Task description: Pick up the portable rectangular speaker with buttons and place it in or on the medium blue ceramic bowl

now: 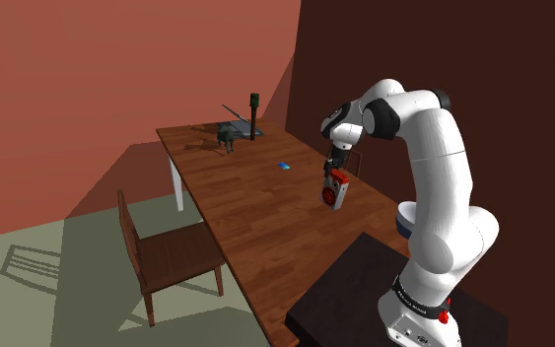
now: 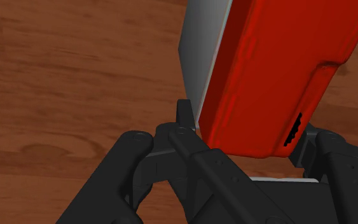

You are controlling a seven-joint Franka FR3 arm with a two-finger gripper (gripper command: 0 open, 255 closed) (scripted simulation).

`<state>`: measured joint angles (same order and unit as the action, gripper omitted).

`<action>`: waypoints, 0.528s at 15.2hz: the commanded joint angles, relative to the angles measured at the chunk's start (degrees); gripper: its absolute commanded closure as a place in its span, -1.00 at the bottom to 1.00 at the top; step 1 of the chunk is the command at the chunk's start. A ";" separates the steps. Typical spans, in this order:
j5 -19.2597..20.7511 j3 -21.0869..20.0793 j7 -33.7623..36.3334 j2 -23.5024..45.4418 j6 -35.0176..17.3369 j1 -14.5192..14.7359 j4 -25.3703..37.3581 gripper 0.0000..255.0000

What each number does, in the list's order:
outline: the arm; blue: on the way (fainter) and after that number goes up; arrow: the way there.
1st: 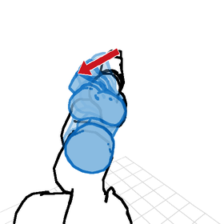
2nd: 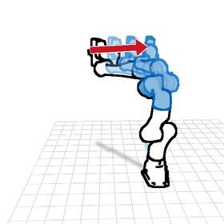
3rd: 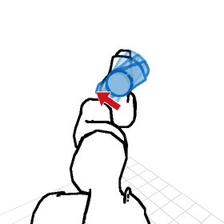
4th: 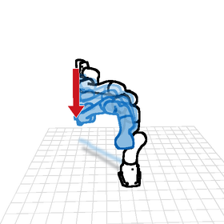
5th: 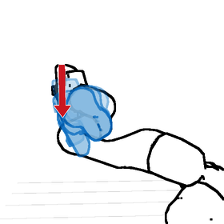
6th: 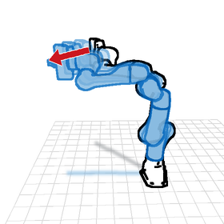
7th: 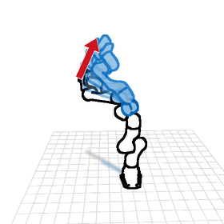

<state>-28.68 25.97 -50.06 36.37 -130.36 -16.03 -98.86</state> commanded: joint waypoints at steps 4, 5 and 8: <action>0.01 0.01 -0.01 0.08 0.05 -0.04 0.00 1.00; 0.30 0.23 0.21 -0.41 0.52 0.10 0.01 1.00; 1.19 0.86 0.88 -1.84 1.98 0.51 0.16 1.00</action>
<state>-27.83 26.60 -49.55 35.13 -128.87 -15.78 -98.71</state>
